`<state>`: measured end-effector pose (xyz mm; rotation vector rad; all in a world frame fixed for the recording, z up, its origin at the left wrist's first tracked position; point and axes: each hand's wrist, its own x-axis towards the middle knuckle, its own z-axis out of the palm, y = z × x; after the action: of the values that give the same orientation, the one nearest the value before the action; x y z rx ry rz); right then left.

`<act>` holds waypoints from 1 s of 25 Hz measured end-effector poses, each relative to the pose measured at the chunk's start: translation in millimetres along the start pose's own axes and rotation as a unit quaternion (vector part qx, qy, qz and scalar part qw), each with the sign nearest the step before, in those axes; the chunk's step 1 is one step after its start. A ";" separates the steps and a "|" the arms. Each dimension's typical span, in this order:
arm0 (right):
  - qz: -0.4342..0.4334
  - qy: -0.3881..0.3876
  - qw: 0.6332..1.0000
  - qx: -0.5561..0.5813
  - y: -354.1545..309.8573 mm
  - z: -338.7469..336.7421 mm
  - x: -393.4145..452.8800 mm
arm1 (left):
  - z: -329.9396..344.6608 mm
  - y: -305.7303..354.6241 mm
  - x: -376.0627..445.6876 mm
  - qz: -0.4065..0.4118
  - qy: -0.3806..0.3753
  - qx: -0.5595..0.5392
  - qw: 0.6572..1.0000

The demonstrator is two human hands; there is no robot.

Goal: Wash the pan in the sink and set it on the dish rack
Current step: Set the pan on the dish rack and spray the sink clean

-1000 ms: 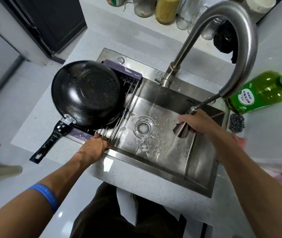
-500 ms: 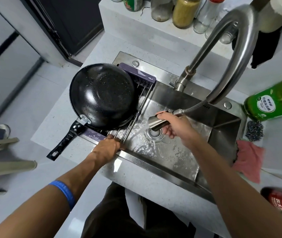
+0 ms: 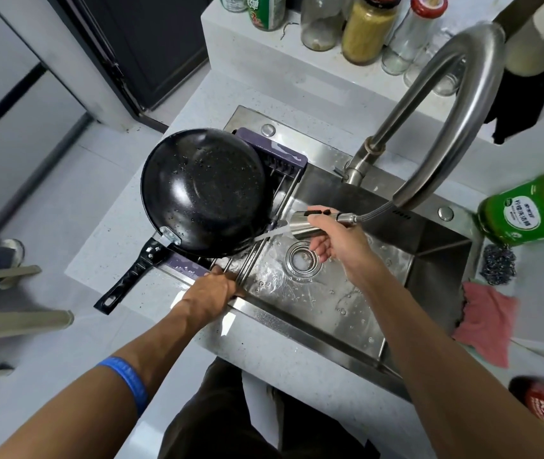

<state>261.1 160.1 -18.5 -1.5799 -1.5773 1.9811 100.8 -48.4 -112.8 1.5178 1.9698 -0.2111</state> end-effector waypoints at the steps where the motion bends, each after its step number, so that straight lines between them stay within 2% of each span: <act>1: -0.007 0.013 1.000 -0.002 -0.5 -2.3 0.8 | 0.0 0.1 -0.2 0.003 0.002 0.000 1.000; 6: -0.072 0.053 0.996 0.028 -7.7 -3.2 7.6 | 3.4 -2.7 1.2 -0.004 -0.004 0.007 1.000; 15: -0.127 0.076 0.987 0.057 -12.9 -2.4 31.1 | 8.2 -3.9 4.6 -0.013 -0.015 0.027 0.999; 25: -0.119 0.113 0.986 -0.031 -1.3 -31.6 20.9 | 5.0 -1.8 6.3 -0.009 -0.011 0.020 1.000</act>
<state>276.2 193.8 -26.8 -1.4966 -1.6603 1.5859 100.3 -46.3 -120.7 1.5178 1.9726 -0.2756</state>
